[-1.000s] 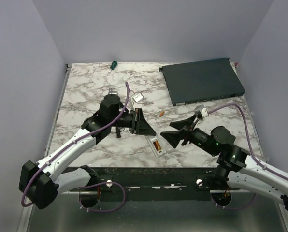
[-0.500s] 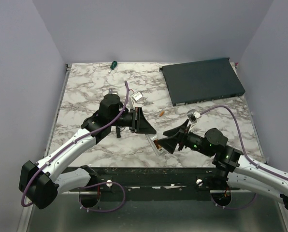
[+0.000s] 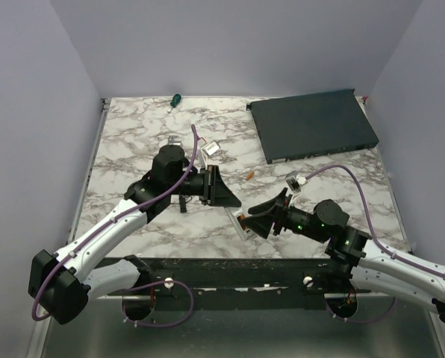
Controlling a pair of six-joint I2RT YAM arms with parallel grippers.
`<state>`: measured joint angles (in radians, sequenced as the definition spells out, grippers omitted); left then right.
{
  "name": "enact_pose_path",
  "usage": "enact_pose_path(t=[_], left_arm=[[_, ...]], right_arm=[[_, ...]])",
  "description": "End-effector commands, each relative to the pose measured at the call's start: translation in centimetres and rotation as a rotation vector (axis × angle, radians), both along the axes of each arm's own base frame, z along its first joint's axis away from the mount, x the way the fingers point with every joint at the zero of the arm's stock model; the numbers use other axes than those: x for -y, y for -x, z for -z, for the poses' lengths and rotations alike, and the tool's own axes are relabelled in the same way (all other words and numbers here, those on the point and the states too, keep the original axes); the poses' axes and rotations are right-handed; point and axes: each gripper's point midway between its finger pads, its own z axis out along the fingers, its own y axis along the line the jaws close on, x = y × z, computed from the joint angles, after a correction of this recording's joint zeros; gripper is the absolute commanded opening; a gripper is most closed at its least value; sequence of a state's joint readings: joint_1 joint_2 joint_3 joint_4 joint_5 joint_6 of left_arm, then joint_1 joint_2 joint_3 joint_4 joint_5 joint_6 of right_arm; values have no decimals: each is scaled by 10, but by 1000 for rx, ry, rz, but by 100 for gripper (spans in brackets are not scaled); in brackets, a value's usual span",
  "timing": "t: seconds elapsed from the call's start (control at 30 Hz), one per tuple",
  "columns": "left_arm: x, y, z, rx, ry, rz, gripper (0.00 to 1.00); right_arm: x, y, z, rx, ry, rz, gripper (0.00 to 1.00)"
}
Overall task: Load the batteries into the remote control
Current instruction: Load the battery into the remote control.
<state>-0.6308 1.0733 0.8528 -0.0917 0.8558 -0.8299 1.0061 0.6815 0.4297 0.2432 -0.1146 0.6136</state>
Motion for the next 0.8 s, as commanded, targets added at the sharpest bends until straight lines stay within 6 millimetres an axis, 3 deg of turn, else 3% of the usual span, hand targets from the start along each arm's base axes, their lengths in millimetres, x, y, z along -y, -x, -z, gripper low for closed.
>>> enact_pose_path(t=[0.0,0.77], left_arm=[[1,1,-20,67,45,7,0],[0,2,-21,71,52,6,0]], right_arm=[[-1,0,-6,10,-41,0,66],[-2,-9,-1,-1,-33,44,47]])
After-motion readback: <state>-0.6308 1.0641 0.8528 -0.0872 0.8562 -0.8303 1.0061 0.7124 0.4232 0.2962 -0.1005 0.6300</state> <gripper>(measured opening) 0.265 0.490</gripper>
